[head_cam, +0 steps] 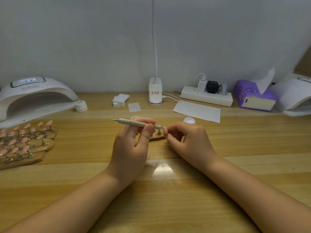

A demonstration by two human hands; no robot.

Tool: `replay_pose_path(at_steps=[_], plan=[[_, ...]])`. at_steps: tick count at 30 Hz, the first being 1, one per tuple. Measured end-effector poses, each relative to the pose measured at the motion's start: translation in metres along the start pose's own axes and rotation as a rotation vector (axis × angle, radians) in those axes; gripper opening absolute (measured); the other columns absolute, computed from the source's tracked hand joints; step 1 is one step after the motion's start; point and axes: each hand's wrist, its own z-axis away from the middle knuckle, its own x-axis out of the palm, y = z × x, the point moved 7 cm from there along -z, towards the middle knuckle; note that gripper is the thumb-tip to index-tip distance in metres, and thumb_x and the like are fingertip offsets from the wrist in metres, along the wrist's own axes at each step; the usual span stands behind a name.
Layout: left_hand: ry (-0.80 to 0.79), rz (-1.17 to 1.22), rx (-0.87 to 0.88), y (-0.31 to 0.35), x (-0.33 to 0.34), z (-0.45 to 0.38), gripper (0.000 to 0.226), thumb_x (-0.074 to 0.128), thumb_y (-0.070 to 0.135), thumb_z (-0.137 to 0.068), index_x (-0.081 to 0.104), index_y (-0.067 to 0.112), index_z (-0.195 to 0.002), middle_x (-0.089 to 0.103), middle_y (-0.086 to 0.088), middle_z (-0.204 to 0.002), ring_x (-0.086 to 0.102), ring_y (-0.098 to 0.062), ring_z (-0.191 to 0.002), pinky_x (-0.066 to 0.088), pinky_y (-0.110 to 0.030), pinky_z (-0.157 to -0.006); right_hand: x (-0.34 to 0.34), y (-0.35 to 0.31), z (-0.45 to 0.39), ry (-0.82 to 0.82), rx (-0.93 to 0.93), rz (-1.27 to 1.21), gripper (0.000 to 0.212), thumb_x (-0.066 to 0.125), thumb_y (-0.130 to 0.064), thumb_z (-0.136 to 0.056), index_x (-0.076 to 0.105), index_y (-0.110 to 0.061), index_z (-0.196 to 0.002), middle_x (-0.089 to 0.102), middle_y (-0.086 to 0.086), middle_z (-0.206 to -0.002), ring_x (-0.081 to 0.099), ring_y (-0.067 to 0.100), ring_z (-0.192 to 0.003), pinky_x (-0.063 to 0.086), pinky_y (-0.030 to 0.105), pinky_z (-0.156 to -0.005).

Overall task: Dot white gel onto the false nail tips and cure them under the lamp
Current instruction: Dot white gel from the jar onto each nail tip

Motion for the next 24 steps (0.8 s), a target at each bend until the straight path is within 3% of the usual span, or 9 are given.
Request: replay_pose_path(at_steps=[5,24], plan=[[0.008,-0.002,-0.011,-0.0012,-0.0002,0.0004,0.013,0.052,0.022,-0.092,0.063,0.024,-0.097,0.066,0.008,-0.090,0.064,-0.001,-0.086,0.047,-0.011,-0.071,-0.0004,-0.0004,0.0003,0.015,-0.002,0.004,0.008,0.069,-0.016,-0.086,0.074,-0.022,-0.090,0.062,-0.019,-0.071,0.057,0.010,-0.060,0.045,0.022,-0.059],[-0.021,-0.031,-0.011,-0.0033,0.0002,0.0006,0.013,0.051,0.025,-0.092,0.062,0.025,-0.099,0.065,0.011,-0.092,0.064,-0.005,-0.088,0.049,-0.014,-0.073,0.0004,-0.0022,0.0000,-0.008,-0.025,0.011,0.009,0.068,-0.018,-0.088,0.073,-0.023,-0.093,0.064,-0.016,-0.075,0.058,0.010,-0.064,0.049,0.026,-0.060]])
